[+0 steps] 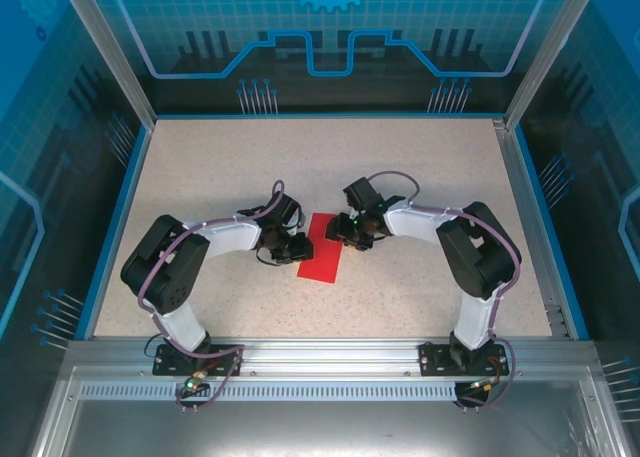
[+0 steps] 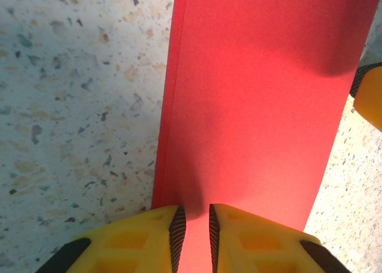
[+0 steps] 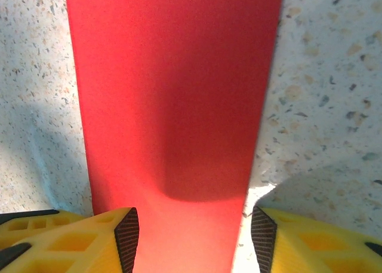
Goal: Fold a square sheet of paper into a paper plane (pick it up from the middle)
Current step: Fold the triangle a second time at the center of the table.
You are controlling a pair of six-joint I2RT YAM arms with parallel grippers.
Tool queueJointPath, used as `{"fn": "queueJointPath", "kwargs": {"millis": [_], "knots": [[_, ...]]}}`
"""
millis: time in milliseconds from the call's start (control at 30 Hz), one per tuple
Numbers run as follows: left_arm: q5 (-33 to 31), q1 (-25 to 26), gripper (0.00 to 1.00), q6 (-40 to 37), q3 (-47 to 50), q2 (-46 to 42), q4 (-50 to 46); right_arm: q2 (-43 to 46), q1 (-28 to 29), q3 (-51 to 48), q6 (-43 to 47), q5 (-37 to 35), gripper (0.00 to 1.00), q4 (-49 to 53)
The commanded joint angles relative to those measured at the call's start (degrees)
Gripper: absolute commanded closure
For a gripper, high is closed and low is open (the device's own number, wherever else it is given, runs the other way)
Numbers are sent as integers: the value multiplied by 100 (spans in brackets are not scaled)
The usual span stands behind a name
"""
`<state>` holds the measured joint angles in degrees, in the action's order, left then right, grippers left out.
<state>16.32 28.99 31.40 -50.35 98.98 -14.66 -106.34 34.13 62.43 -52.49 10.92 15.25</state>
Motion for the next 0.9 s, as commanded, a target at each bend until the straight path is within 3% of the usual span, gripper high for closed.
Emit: {"fn": "queueJointPath", "kwargs": {"millis": [0, 567, 867], "knots": [[-287, 19, 76, -151, 81, 305, -223, -205, 100, 265, 83, -29, 44, 166], [-221, 15, 76, -169, 174, 456, -62, 64, 190, 69, -143, 557, 43, -589], [-169, 16, 76, -128, 208, 441, 0, 489, 194, -593, -126, 737, 44, -1259]]}}
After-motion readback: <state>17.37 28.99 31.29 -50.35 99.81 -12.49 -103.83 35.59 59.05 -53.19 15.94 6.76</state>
